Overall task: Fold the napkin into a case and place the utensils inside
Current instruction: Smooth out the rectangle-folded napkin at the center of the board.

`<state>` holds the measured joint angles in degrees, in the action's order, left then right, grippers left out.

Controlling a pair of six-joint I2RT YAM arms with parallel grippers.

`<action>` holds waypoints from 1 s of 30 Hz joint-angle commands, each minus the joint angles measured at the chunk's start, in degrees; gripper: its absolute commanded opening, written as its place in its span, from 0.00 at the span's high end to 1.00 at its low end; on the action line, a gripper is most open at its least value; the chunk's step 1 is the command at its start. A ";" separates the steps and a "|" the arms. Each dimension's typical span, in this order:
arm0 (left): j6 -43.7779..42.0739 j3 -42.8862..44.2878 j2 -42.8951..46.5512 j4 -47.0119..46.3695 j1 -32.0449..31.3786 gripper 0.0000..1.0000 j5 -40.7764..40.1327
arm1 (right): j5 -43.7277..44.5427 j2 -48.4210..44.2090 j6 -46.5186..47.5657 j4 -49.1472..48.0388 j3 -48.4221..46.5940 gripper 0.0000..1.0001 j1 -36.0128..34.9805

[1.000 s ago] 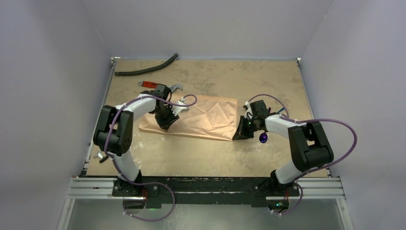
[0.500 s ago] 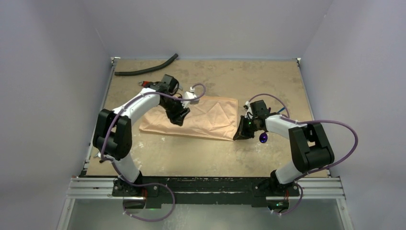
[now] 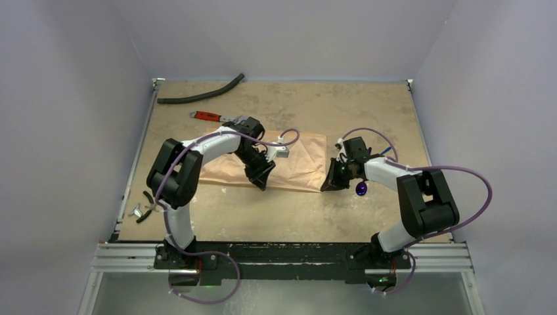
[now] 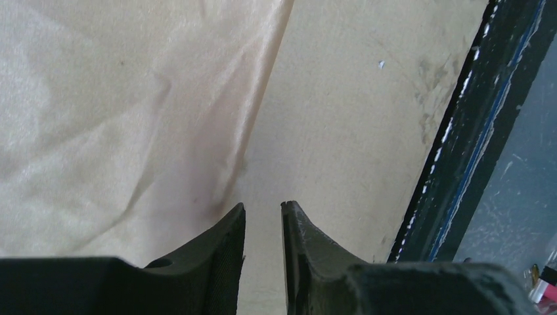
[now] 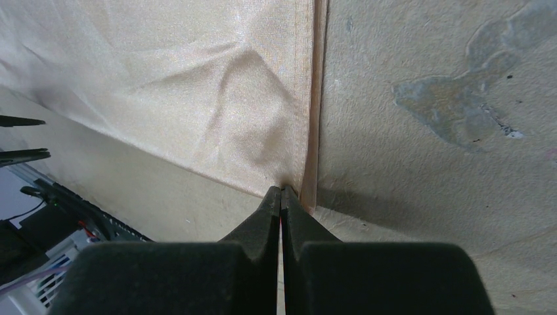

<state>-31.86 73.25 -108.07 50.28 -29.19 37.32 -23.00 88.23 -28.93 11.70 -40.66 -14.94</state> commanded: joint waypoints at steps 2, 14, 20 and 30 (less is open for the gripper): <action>2.65 2.77 -2.26 -2.53 -1.62 0.80 4.98 | 4.41 -0.71 0.37 1.96 0.90 1.00 0.23; -3.93 3.40 -5.13 4.01 3.15 0.99 1.01 | 5.07 -1.56 0.10 2.52 1.43 1.00 0.21; -9.12 7.28 -8.82 11.17 10.18 1.00 3.77 | 5.07 -1.87 -0.03 2.71 1.55 1.00 0.26; -18.24 7.50 -11.08 19.19 17.80 1.00 -1.02 | 5.43 -2.29 -0.30 3.04 1.60 1.00 0.19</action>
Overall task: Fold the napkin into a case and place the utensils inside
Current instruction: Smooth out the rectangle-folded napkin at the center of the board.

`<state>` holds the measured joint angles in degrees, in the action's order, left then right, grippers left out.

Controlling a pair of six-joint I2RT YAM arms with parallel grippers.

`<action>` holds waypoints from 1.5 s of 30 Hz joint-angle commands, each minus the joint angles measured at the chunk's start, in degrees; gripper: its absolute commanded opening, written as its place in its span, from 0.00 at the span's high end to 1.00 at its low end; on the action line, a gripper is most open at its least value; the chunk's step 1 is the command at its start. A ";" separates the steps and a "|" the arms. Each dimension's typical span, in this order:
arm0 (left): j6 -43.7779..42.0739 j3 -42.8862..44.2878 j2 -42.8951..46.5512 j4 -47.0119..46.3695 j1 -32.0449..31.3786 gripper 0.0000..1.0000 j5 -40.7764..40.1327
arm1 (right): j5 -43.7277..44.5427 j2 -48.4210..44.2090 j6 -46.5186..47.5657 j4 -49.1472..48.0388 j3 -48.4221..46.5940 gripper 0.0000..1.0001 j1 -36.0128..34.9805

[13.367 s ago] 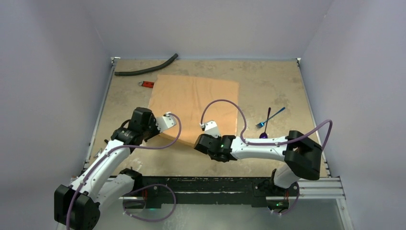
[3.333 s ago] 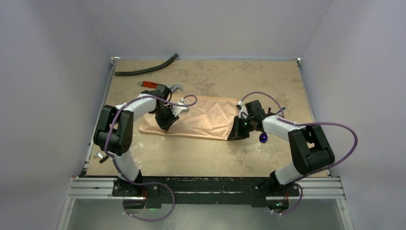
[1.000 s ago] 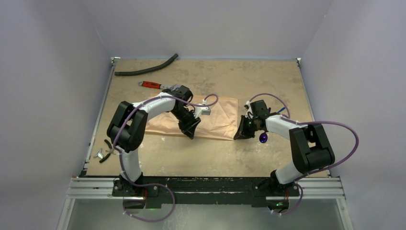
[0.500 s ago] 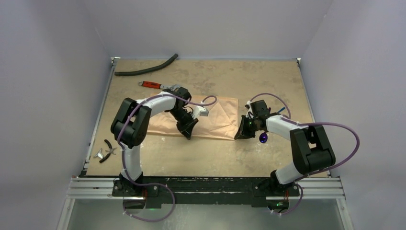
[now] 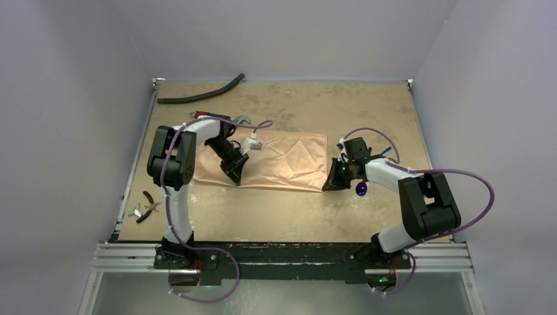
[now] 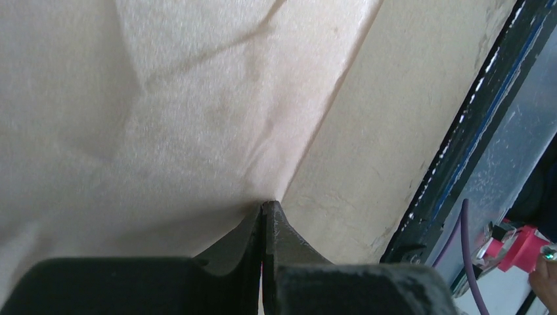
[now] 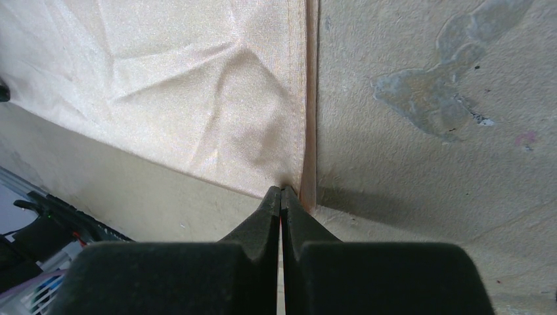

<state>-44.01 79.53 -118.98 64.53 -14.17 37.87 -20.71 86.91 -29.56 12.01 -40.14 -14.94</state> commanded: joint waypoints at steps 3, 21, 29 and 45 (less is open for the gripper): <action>-7.71 2.13 0.02 5.75 5.89 1.00 -4.66 | 3.30 -0.96 0.21 2.76 1.11 1.00 0.24; -13.12 3.97 3.58 2.68 16.96 1.00 -22.75 | 4.91 -1.65 -0.75 3.34 1.04 1.00 0.26; -14.03 4.50 5.29 -1.51 18.86 1.00 -28.09 | 6.37 -2.19 -1.49 3.97 0.55 1.00 0.26; -12.65 11.30 4.97 4.66 19.54 0.98 -17.45 | 8.57 -7.95 -3.95 10.19 -7.14 0.57 0.51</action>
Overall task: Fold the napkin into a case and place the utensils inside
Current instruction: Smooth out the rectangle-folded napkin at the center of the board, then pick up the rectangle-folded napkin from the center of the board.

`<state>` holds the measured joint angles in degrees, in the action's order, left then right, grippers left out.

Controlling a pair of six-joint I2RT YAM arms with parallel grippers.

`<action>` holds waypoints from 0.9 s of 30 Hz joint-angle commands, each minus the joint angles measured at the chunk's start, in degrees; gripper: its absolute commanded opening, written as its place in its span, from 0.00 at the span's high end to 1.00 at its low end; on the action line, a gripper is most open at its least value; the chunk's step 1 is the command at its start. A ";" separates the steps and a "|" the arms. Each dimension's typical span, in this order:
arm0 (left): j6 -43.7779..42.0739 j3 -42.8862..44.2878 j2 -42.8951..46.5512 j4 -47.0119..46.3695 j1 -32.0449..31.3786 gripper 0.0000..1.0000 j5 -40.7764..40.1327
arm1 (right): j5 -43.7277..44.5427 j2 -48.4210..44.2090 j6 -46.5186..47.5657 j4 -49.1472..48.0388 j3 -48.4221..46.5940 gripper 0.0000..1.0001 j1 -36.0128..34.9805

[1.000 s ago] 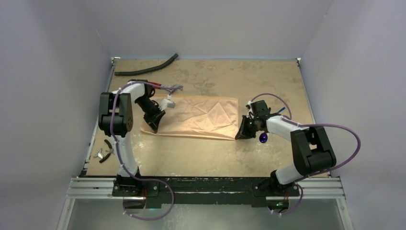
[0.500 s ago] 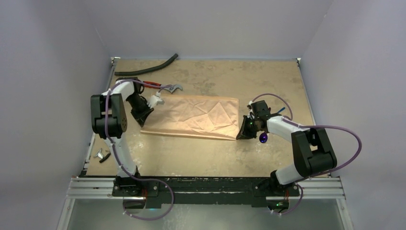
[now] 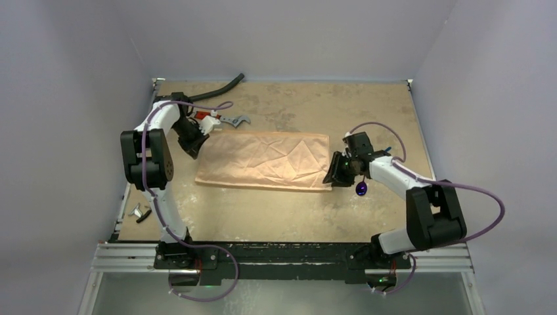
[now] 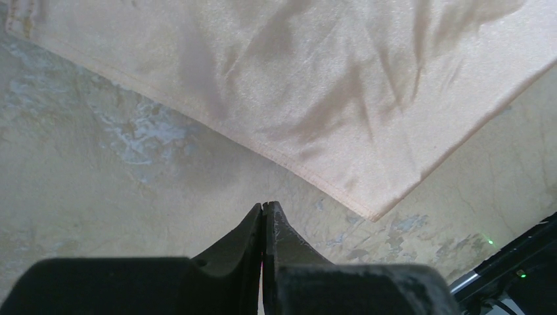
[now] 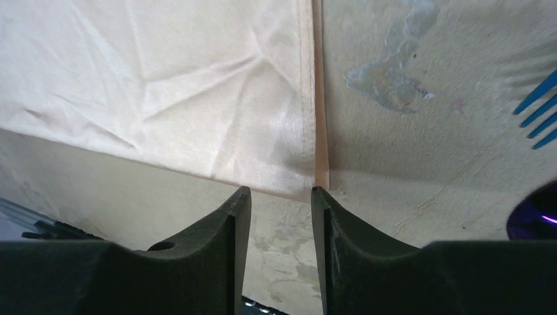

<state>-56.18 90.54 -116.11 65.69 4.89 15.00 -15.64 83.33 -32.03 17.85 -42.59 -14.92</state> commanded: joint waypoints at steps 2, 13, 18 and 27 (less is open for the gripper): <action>-1.16 -1.18 2.44 3.61 0.47 0.97 5.91 | 5.36 -6.26 -3.02 5.65 -5.13 0.49 0.72; -2.64 -5.02 3.63 3.14 0.48 0.95 7.06 | 7.91 -11.53 -9.38 5.74 1.42 0.31 1.45; -2.44 -5.80 4.12 2.25 0.48 0.94 7.00 | 5.11 -8.73 -10.30 -0.48 4.88 0.31 1.38; 0.35 -9.55 4.58 -3.24 0.56 0.95 7.05 | 0.53 -4.92 -12.25 -6.90 7.92 0.43 1.38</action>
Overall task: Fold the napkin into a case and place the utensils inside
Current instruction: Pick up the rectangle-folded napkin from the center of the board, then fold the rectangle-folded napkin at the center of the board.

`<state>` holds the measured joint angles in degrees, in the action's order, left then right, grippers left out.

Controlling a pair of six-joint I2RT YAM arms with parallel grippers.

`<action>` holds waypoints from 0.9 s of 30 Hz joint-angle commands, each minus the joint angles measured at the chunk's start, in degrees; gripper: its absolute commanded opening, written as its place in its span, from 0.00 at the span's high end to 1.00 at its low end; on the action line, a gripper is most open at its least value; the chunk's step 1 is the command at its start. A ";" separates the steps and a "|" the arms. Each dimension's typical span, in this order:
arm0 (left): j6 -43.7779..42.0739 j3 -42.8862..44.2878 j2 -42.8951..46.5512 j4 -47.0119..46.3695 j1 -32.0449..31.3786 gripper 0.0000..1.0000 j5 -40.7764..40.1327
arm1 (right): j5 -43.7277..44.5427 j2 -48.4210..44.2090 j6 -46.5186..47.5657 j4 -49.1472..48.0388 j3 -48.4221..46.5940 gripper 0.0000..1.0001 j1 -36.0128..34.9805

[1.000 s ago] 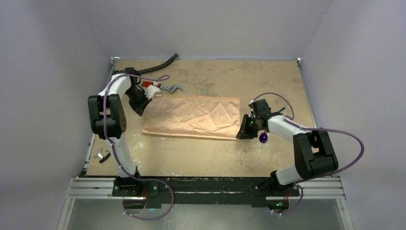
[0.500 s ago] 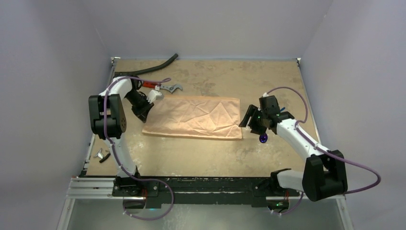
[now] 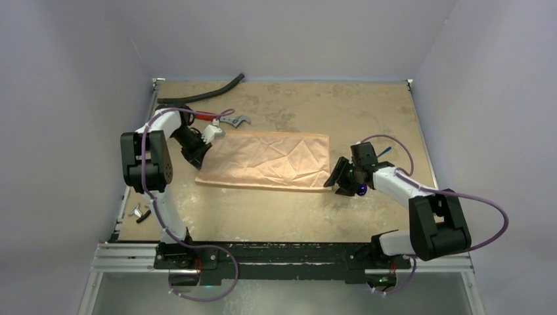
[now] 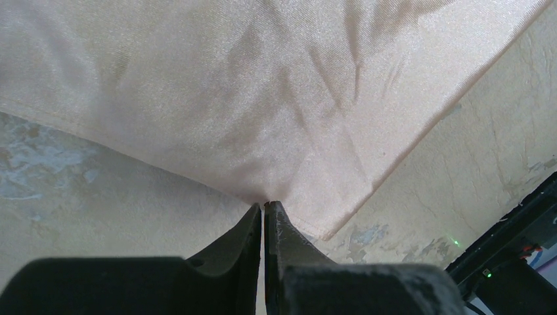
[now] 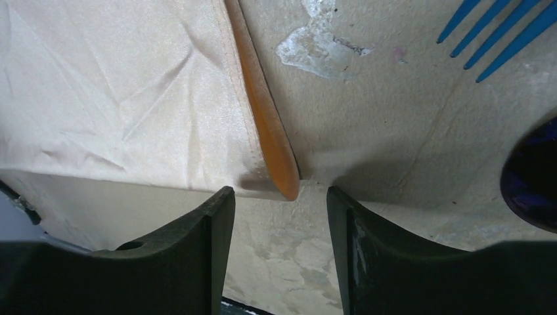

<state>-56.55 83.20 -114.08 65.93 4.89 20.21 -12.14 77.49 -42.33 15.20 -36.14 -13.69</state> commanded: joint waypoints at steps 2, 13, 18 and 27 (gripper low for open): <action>1.95 -3.46 2.55 -5.56 0.52 0.95 2.10 | -3.72 1.64 -2.68 -5.85 2.14 0.49 0.15; 5.60 -10.06 3.01 -12.54 -0.09 0.99 4.81 | -2.33 1.84 -4.00 -3.54 -0.87 1.00 0.42; 6.85 -14.56 6.48 -15.82 -3.22 1.00 6.88 | 4.29 -1.08 -3.86 2.04 -5.66 1.00 0.79; 11.68 -16.03 6.37 -18.99 -7.10 1.00 10.13 | 13.50 -2.09 0.95 9.52 -11.12 1.00 0.85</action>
<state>-47.29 68.45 -107.24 51.96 -1.52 27.09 -4.60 77.08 -43.94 18.96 -44.40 -13.06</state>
